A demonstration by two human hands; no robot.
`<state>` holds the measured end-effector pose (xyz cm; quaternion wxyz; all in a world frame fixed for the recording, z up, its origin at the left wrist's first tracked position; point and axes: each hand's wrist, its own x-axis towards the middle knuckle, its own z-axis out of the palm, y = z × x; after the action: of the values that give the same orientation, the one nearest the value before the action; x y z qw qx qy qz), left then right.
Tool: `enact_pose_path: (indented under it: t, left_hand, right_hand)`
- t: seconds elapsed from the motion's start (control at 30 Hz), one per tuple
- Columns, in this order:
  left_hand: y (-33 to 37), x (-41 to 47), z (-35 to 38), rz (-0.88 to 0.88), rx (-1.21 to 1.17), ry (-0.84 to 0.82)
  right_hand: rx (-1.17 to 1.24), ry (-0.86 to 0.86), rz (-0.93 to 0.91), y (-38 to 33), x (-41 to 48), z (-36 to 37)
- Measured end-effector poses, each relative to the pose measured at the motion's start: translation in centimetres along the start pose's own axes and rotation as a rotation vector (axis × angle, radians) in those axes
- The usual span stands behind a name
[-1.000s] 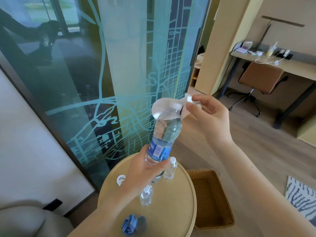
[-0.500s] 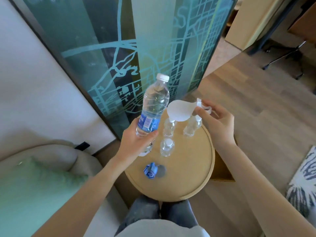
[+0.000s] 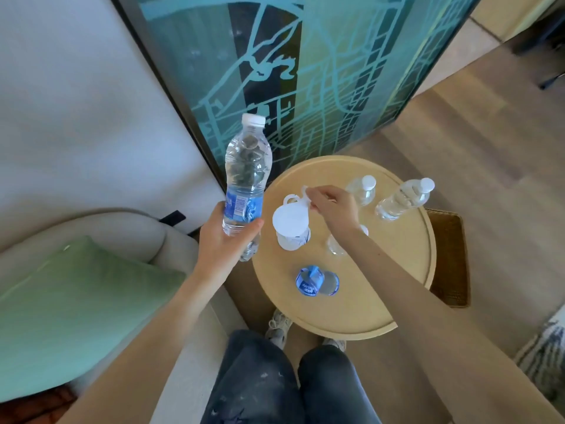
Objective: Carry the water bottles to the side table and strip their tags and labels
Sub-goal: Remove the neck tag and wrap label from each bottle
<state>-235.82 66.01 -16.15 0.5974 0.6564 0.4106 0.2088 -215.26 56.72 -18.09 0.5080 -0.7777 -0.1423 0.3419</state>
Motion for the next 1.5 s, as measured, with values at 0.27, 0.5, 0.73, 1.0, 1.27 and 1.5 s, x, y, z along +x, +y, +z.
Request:
enact_pose_path:
  t: [0.27, 0.5, 0.73, 1.0, 1.27, 1.5]
  left_hand:
    - [-7.2, 2.8, 0.7, -0.084, 0.031, -0.022]
    - [-11.0, 3.4, 1.8, -0.110, 0.038, -0.037]
    - [-11.6, 3.2, 1.9, -0.111, 0.060, -0.048]
    - [-6.9, 2.2, 2.4, -0.085, 0.058, -0.063]
    - [3.6, 1.0, 3.7, -0.051, 0.017, -0.120]
    - [14.6, -0.1, 7.1, 0.125, -0.021, -0.195]
  right_hand:
    - [-0.091, 0.106, 0.223, 9.3, 5.7, 5.8]
    - [-0.208, 0.124, 0.301, 13.8, 8.1, 6.2]
    - [-0.362, 0.122, 0.266, 14.8, 8.5, 6.6]
    - [-0.349, 0.070, -0.070, 7.3, 4.6, 4.9]
    - [0.312, -0.024, -0.199, -6.4, -3.1, -2.0]
    - [0.346, -0.194, -0.357, -15.1, -5.7, -8.8]
